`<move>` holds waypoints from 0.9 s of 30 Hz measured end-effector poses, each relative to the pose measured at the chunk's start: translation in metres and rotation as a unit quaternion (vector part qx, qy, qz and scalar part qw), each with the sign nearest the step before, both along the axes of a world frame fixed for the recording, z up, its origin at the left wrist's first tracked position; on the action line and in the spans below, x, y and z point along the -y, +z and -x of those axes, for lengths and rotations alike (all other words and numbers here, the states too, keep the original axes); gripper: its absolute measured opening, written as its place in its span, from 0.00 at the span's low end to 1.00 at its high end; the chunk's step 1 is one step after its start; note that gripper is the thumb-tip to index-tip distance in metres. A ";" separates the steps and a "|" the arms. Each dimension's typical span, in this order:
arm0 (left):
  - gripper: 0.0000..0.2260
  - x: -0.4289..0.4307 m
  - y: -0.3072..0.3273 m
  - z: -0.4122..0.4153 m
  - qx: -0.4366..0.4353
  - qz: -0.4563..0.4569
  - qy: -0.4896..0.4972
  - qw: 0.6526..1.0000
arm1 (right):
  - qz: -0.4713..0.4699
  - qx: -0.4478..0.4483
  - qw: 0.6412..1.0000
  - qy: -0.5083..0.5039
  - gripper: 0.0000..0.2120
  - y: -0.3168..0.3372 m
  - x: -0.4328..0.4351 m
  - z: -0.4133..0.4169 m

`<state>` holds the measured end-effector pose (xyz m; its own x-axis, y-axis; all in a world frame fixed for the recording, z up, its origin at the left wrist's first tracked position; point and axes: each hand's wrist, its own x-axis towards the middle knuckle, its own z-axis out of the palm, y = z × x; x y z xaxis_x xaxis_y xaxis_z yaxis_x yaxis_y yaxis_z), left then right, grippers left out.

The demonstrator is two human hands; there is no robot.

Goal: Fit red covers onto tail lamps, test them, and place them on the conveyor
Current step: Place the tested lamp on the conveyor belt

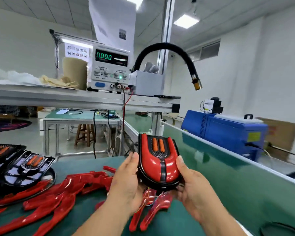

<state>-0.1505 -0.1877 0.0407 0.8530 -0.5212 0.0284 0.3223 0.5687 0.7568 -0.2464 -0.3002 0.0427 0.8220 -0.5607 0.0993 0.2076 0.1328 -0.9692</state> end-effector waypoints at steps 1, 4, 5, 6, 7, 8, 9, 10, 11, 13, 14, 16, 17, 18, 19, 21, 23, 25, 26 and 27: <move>0.17 0.019 -0.001 0.007 -0.005 -0.013 -0.023 1.000 | 0.001 -0.004 1.000 -0.024 0.22 -0.001 0.013 0.013; 0.15 0.073 -0.005 0.027 -0.013 -0.059 -0.072 0.996 | -0.004 -0.022 0.994 -0.104 0.25 -0.005 0.048 0.049; 0.14 0.088 -0.006 0.033 -0.021 -0.071 -0.085 0.994 | -0.003 -0.024 0.992 -0.127 0.26 -0.007 0.059 0.059; 0.13 0.103 -0.005 0.039 -0.029 -0.084 -0.097 0.991 | -0.002 -0.025 0.989 -0.146 0.27 -0.008 0.069 0.068; 0.12 0.117 -0.005 0.044 -0.037 -0.097 -0.109 0.989 | 0.003 -0.026 0.987 -0.160 0.27 -0.010 0.079 0.076; 0.11 0.129 -0.005 0.048 -0.043 -0.108 -0.118 0.986 | 0.008 -0.031 0.984 -0.173 0.26 -0.010 0.088 0.082; 0.10 0.141 -0.004 0.051 -0.045 -0.119 -0.128 0.984 | 0.008 -0.038 0.981 -0.188 0.27 -0.011 0.097 0.086; 0.10 0.151 -0.003 0.053 -0.045 -0.128 -0.139 0.981 | 0.003 -0.047 0.977 -0.206 0.28 -0.012 0.106 0.088; 0.11 0.160 -0.002 0.054 -0.044 -0.135 -0.150 0.978 | 0.000 -0.059 0.973 -0.222 0.29 -0.013 0.115 0.089; 0.11 0.174 0.001 0.054 -0.047 -0.150 -0.167 0.973 | -0.011 -0.076 0.967 -0.244 0.31 -0.015 0.130 0.087; 0.11 0.180 0.003 0.053 -0.053 -0.160 -0.171 0.971 | -0.022 -0.079 0.964 -0.252 0.31 -0.016 0.137 0.085; 0.11 0.190 0.006 0.049 -0.069 -0.175 -0.178 0.966 | -0.037 -0.093 0.959 -0.264 0.30 -0.018 0.149 0.078; 0.11 0.195 0.007 0.045 -0.078 -0.178 -0.185 0.964 | -0.042 -0.100 0.957 -0.268 0.30 -0.019 0.155 0.074; 0.12 0.200 0.007 0.042 -0.089 -0.177 -0.194 0.961 | -0.046 -0.106 0.955 -0.272 0.29 -0.018 0.160 0.069; 0.13 0.204 0.008 0.037 -0.100 -0.179 -0.204 0.957 | -0.048 -0.110 0.954 -0.276 0.28 -0.017 0.165 0.064; 0.15 0.213 0.010 0.027 -0.110 -0.188 -0.226 0.949 | -0.043 -0.114 0.951 -0.285 0.27 -0.013 0.176 0.053; 0.13 0.222 0.013 0.017 -0.101 -0.193 -0.237 0.947 | -0.025 -0.122 0.952 -0.281 0.26 -0.010 0.186 0.042; 0.12 0.229 0.017 0.009 -0.088 -0.170 -0.235 0.953 | -0.007 -0.127 0.953 -0.274 0.24 -0.009 0.196 0.031; 0.13 0.233 0.018 0.006 -0.081 -0.149 -0.233 0.958 | -0.006 -0.121 0.956 -0.266 0.22 -0.008 0.200 0.027; 0.13 0.236 0.019 0.001 -0.072 -0.131 -0.223 0.963 | -0.014 -0.105 0.961 -0.256 0.21 -0.008 0.205 0.023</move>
<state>-0.1520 -0.4239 0.0599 0.5274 -0.8098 -0.2569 0.6033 0.1441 0.7844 -0.2691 -0.5048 0.0344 0.4385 -0.8968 -0.0588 0.0534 0.0913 -0.9944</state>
